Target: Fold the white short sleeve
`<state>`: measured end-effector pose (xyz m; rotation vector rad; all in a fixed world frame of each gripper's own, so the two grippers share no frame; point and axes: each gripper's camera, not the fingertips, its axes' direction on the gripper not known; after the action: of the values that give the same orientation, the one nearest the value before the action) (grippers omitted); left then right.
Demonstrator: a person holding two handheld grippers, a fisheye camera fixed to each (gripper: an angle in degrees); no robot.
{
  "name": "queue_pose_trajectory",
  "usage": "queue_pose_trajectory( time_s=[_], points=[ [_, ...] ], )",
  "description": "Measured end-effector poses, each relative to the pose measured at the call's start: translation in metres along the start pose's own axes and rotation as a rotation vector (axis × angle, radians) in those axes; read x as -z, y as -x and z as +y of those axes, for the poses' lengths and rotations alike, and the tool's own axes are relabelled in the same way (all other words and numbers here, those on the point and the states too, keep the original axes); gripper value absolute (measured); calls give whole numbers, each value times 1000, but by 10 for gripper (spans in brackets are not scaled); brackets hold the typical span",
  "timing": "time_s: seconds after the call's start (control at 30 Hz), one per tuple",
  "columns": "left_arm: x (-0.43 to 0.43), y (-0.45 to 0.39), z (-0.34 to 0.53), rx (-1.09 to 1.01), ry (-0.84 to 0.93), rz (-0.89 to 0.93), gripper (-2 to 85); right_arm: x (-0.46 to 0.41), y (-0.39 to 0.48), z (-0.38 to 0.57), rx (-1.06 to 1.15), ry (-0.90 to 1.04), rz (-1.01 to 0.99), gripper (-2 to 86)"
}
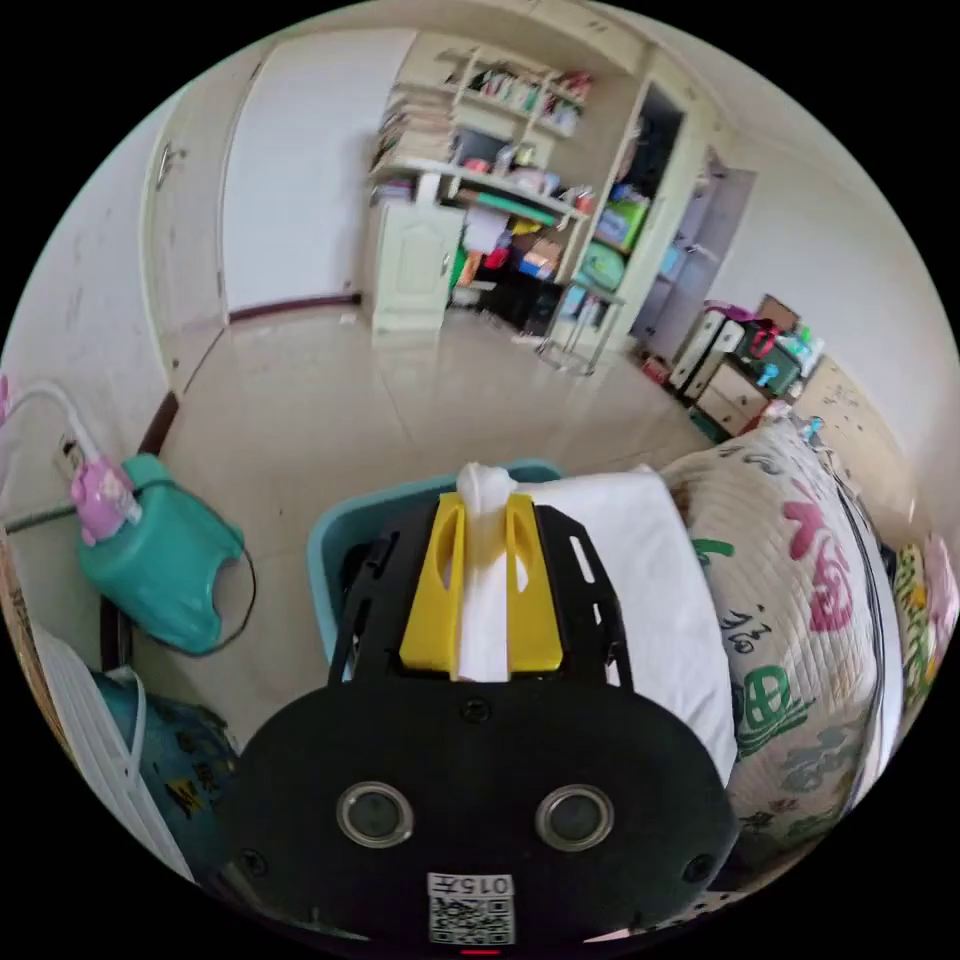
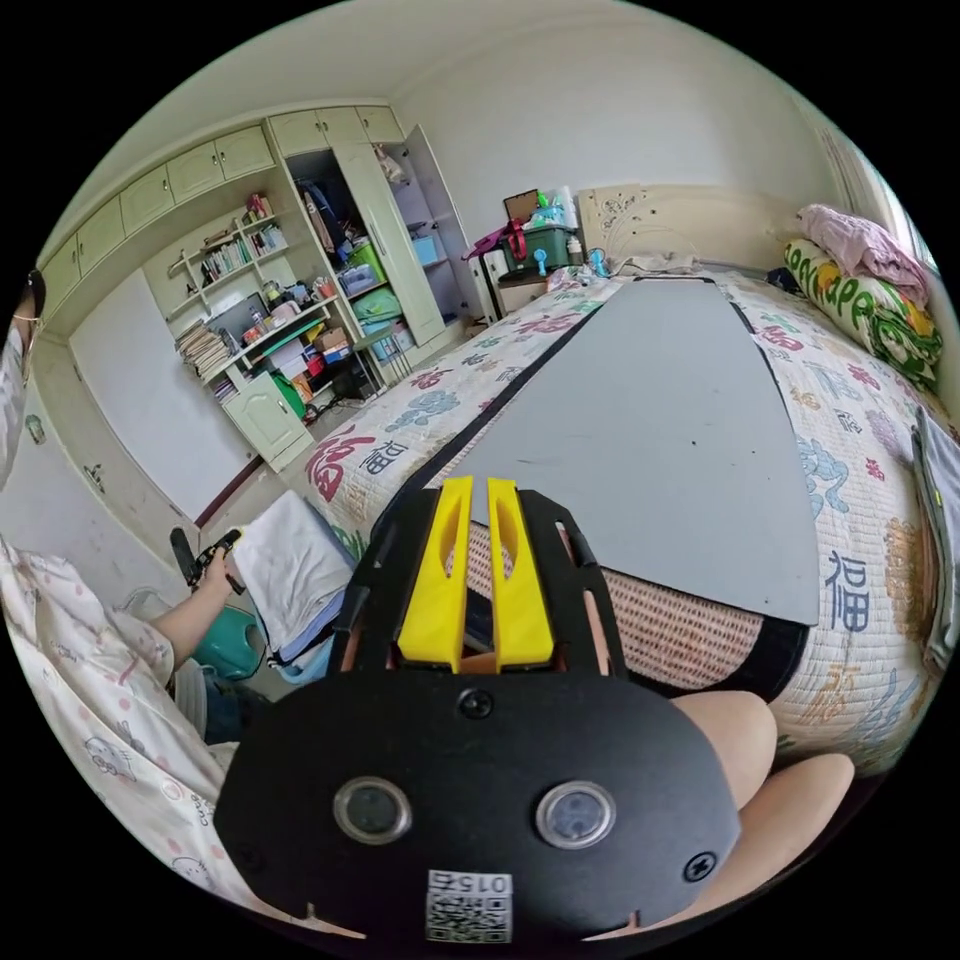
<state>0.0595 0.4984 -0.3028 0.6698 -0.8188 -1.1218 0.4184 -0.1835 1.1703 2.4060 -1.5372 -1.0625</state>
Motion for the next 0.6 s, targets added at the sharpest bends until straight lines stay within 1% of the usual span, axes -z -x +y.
queue_pose_trajectory(
  time_s=[0.1, 0.2, 0.27, 0.3, 0.33, 0.4, 0.43, 0.47, 0.53, 0.6],
  points=[
    [62, -44, 26, -112, -152, 41, 63, -3, -28, 10, 33, 35, -52, 40],
    [145, -117, 66, -239, -288, 200, 59, -11, -45, 15, 81, 85, -189, 51],
    [179, -157, 83, -318, -342, 273, 57, -16, -48, 15, 109, 112, -279, 63],
    [188, -170, 87, -334, -356, 299, 56, -19, -48, 12, 124, 129, -365, 76],
    [205, -192, 92, -348, -369, 364, 55, -21, -46, 9, 143, 154, -465, 89],
    [232, -233, 98, -342, -401, 511, 53, -22, -43, 2, 177, 190, -585, 108],
    [238, -243, 99, -341, -415, 541, 53, -18, -41, -2, 218, 201, -640, 119],
    [249, -263, 98, -341, -431, 601, 53, -14, -40, -4, 239, 203, -664, 123],
    [261, -292, 97, -359, -465, 665, 53, 9, -49, -17, 271, 181, -769, 137],
    [269, -331, 105, -425, -521, 715, 54, 23, -64, -34, 255, 167, -817, 146]
  ],
)
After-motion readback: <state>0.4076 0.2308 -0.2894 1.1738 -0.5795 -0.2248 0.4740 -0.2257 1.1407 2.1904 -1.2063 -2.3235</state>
